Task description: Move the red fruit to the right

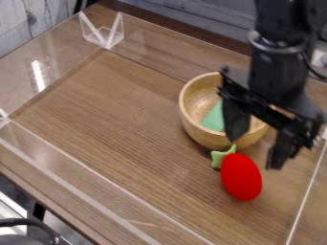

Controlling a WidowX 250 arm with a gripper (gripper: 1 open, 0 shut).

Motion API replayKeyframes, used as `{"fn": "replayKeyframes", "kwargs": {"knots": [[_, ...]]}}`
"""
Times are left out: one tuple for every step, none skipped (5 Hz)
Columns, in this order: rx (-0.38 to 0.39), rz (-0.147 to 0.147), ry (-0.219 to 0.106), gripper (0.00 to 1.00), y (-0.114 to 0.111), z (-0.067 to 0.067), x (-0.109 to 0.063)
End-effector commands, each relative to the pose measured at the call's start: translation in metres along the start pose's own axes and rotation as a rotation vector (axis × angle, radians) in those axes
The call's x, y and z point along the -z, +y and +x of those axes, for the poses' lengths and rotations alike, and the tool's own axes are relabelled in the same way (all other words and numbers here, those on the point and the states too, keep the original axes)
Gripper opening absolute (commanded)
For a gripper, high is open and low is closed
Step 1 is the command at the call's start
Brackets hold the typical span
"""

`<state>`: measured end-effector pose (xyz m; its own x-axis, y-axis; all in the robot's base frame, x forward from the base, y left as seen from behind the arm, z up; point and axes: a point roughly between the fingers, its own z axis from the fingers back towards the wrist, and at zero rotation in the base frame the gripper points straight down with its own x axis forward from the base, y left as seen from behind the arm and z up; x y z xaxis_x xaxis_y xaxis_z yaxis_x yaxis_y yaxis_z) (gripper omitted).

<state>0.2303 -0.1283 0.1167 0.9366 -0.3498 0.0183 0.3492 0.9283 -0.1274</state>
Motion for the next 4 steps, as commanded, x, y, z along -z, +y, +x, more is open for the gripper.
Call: {"fn": "replayKeyframes", "kwargs": {"knots": [[0.028, -0.002, -0.053, 1.00, -0.013, 0.013, 0.004], [0.016, 0.000, -0.055, 1.00, -0.019, 0.014, 0.018], [0.141, 0.001, -0.040, 1.00, -0.013, 0.014, 0.029], [0.230, 0.005, -0.032, 1.00, -0.008, 0.015, 0.038]]}}
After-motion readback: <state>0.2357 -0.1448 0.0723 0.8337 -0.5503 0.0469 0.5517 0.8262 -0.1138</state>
